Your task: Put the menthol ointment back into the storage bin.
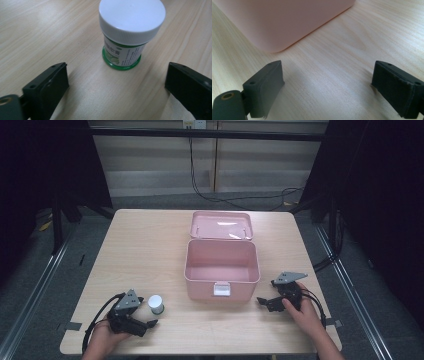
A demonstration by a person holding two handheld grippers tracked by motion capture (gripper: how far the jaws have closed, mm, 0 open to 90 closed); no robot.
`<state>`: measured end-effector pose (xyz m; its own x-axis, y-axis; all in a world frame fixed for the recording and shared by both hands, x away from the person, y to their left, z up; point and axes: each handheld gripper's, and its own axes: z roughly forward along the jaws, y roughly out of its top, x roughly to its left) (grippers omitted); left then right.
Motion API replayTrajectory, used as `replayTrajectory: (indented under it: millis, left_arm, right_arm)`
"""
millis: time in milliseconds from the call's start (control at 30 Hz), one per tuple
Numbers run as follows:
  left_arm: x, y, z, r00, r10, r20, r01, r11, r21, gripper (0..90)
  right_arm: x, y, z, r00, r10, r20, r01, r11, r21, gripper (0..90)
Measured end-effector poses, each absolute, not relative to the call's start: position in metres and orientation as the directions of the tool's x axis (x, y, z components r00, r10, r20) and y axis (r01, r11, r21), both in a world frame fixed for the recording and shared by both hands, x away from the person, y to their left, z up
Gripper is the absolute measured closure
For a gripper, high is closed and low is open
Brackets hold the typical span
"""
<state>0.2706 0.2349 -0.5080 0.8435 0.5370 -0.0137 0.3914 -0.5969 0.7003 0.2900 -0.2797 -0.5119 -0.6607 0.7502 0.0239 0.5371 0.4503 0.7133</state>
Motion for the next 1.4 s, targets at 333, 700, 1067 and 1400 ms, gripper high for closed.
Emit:
replayTrajectory:
  millis: [333,700,1067,1400]
  left_arm:
    - [0.27,0.233,-0.509,0.842,0.539,-0.024,0.4,-0.593,0.699,0.0]
    - [0.271,0.236,-0.486,0.814,0.576,-0.081,0.518,-0.654,0.551,20.7]
    - [0.277,0.224,-0.464,0.835,0.547,-0.06,0.523,-0.756,0.394,27.2]
    - [0.294,0.202,-0.442,0.864,0.499,-0.063,0.492,-0.813,0.311,31.0]
  right_arm:
    - [0.29,-0.28,-0.512,-0.661,0.75,0.023,0.536,0.451,0.714,9.6]
    - [0.289,-0.28,-0.512,-0.653,0.757,0.023,0.541,0.445,0.714,9.6]
    - [0.289,-0.28,-0.512,-0.653,0.757,0.021,0.54,0.446,0.714,9.6]
    - [0.289,-0.28,-0.512,-0.653,0.757,0.021,0.54,0.446,0.714,9.6]
